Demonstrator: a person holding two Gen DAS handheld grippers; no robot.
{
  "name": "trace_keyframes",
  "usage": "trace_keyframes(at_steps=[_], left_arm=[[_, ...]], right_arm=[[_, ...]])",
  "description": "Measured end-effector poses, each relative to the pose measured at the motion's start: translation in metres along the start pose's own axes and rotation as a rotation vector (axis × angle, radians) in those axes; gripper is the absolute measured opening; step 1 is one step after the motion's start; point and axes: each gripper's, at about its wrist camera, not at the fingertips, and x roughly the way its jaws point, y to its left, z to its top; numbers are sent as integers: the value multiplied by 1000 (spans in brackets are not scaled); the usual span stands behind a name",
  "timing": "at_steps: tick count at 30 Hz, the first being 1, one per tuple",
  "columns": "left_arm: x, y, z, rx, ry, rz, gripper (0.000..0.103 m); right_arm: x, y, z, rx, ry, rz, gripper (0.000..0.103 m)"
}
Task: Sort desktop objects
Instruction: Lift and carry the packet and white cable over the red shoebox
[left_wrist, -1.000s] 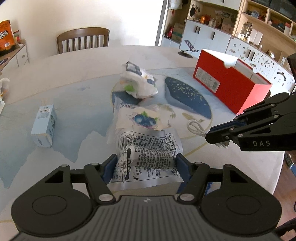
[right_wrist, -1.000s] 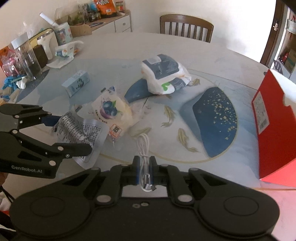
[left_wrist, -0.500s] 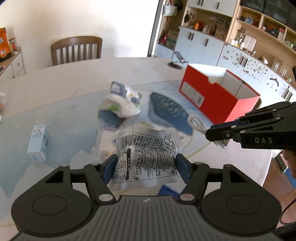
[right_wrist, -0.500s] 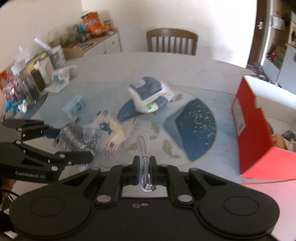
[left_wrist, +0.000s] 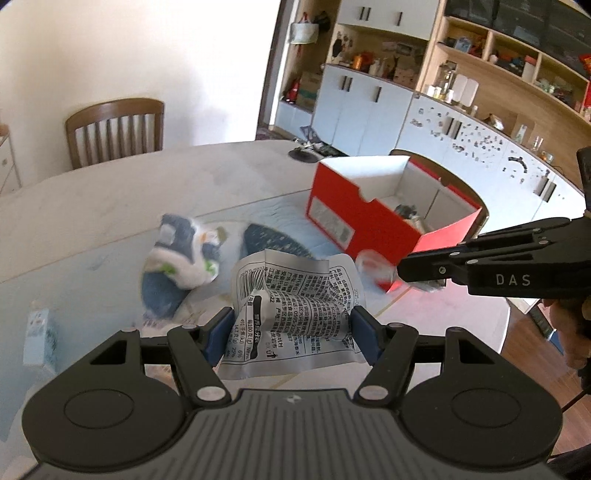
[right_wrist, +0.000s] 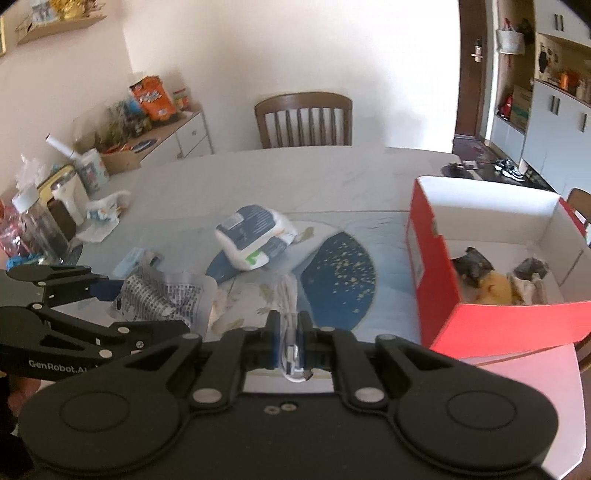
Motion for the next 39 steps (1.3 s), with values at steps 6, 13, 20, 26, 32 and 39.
trace_keyframes(at_steps=[6, 13, 20, 26, 32, 39], left_arm=[[17, -10, 8, 9, 4, -4, 67], [25, -18, 13, 18, 12, -12, 67], [38, -34, 34, 51, 4, -36, 67], [53, -53, 52, 82, -2, -62, 67], [69, -76, 68, 113, -4, -81, 67], [94, -99, 84, 133, 13, -89, 67]], right_arm=[[4, -16, 0, -9, 13, -32, 5], [-2, -39, 4, 6, -1, -46, 5], [-11, -58, 14, 12, -34, -60, 5], [-18, -78, 23, 13, -54, -74, 5], [-27, -101, 31, 17, -75, -89, 5], [-32, -131, 37, 21, -89, -100, 5]])
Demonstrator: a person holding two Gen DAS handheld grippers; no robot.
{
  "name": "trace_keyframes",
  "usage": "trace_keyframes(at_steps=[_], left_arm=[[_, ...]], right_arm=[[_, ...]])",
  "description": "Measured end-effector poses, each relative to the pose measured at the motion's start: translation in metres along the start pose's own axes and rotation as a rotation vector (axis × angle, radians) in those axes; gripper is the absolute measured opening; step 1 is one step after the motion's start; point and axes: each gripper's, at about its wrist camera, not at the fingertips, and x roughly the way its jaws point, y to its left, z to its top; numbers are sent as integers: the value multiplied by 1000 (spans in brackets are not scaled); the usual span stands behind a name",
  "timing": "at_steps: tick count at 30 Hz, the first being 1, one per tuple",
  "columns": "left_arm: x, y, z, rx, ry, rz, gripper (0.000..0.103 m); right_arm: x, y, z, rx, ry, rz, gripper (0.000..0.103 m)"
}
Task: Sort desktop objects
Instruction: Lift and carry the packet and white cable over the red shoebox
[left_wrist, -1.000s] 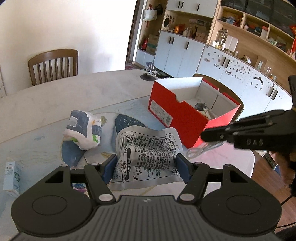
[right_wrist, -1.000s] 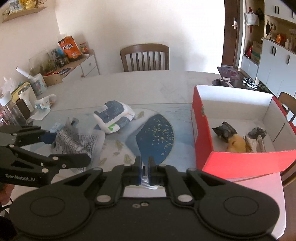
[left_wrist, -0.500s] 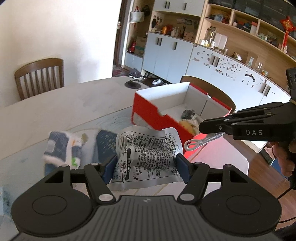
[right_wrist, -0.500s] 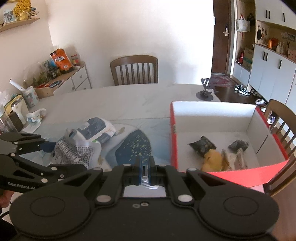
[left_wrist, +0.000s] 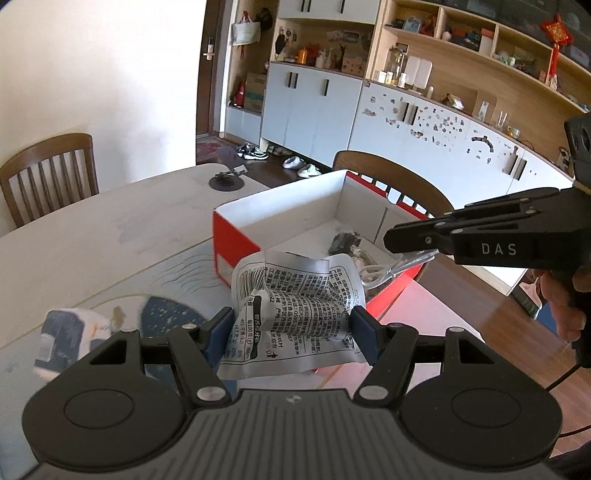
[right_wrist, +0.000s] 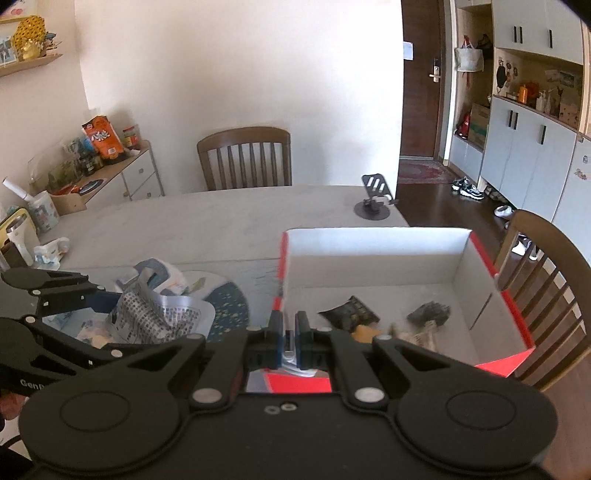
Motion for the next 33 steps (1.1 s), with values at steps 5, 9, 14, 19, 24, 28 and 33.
trace_keyframes(at_steps=[5, 9, 14, 19, 24, 28, 33], left_arm=[[18, -11, 12, 18, 10, -1, 67], [32, -21, 22, 34, 17, -1, 67], [51, -32, 34, 65, 21, 1, 67], [73, -40, 46, 93, 35, 10, 67], [94, -49, 57, 136, 43, 15, 67], [113, -53, 64, 151, 65, 14, 67], [140, -52, 71, 137, 113, 17, 68]], right_arm=[[3, -22, 3, 8, -2, -8, 5], [5, -37, 4, 8, 2, -10, 5], [10, -57, 7, 16, 1, -25, 5], [18, -76, 8, 30, 8, -44, 5], [28, -92, 5, 44, 26, -60, 5], [36, -103, 1, 65, 46, -65, 5], [46, -115, -6, 91, 70, -53, 5]])
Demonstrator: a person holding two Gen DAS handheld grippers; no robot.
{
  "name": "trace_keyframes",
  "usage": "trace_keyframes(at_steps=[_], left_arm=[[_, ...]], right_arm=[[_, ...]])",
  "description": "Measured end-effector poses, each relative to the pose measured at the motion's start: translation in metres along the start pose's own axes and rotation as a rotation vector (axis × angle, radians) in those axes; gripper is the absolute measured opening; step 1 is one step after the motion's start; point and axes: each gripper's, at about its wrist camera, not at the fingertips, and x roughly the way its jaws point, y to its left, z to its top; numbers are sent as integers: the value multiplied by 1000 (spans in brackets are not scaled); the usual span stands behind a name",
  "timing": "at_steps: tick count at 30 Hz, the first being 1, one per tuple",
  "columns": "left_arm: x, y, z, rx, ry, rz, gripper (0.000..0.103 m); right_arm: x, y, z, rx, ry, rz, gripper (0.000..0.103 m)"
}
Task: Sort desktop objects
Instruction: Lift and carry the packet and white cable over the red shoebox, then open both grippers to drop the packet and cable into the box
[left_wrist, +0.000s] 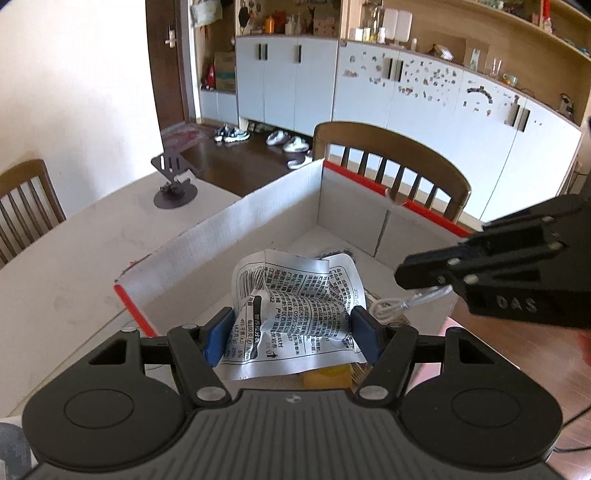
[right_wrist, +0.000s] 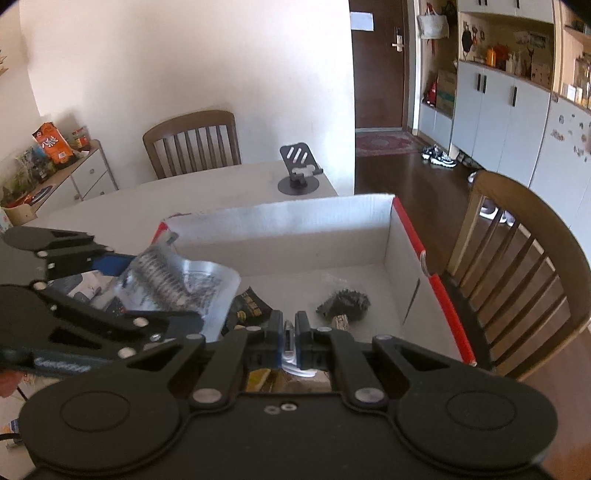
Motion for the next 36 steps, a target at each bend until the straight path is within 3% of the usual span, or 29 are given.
trace_keyframes(at_steps=[24, 36], left_arm=[[68, 12, 10, -1, 162, 0, 68], [77, 16, 11, -16, 213, -6, 71]], right_arm=[[37, -17, -19, 55, 98, 39, 6], [32, -12, -18, 12, 98, 32, 23]])
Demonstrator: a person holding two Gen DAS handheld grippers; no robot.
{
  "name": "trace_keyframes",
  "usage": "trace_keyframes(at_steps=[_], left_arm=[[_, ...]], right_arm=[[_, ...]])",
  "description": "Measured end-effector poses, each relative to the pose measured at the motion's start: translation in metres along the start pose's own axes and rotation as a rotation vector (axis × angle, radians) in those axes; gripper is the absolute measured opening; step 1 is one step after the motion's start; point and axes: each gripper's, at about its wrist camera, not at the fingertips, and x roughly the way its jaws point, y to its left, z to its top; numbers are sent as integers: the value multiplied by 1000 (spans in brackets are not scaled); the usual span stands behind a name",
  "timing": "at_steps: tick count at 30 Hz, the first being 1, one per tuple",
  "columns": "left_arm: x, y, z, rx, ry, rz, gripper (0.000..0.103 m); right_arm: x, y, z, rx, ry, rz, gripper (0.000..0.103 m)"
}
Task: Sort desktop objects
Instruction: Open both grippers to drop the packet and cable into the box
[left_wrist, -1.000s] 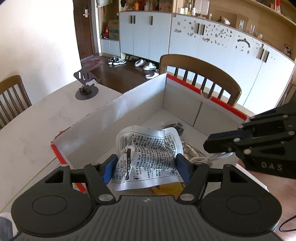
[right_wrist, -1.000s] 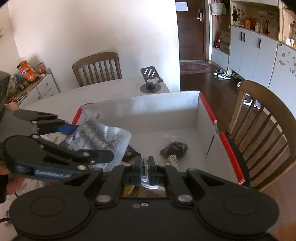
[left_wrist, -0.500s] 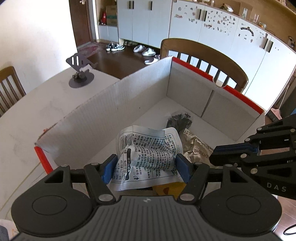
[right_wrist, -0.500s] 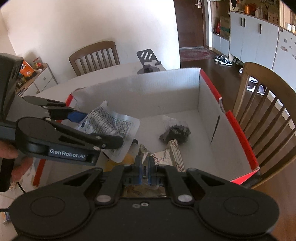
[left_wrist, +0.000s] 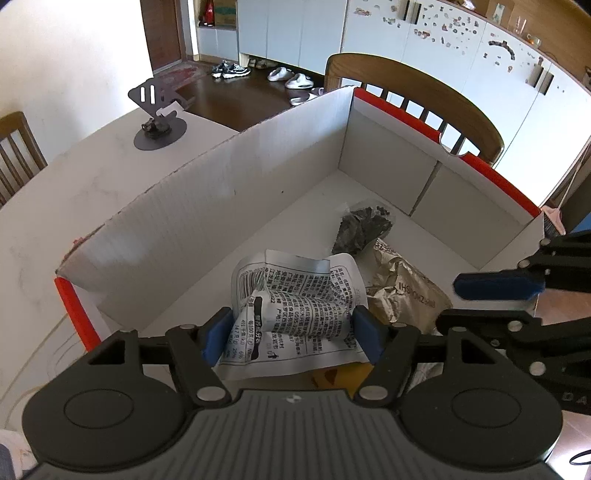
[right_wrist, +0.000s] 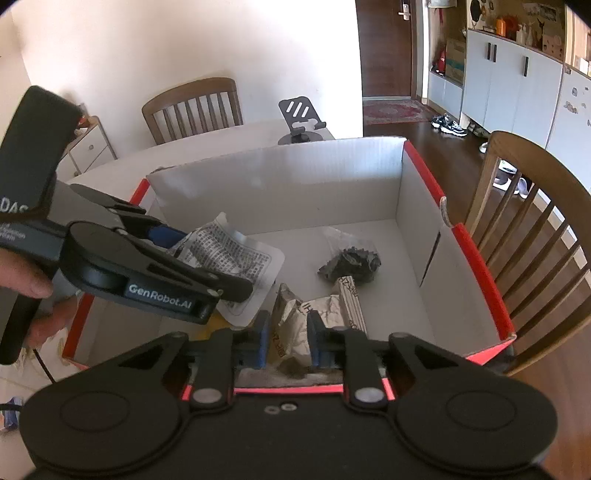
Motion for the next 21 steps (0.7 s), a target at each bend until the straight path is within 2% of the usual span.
trace_keyframes(at_steps=[4, 8, 10, 14, 21], left_arm=[[-3, -2, -1, 10, -9, 5, 74], [-7, -4, -2, 24, -24, 13, 80], [-11, -3, -2, 15, -37, 14, 84], [-16, 0, -2, 3, -49, 13, 85], [-30, 3, -8, -18, -88, -2, 85]], right_arm=[[-3, -1, -1, 1, -2, -5, 29], [-8, -2, -1, 6, -12, -4, 38], [-9, -2, 0, 6, -16, -5, 39], [-11, 0, -1, 9, -20, -8, 49], [-17, 2, -1, 11, -40, -11, 53]])
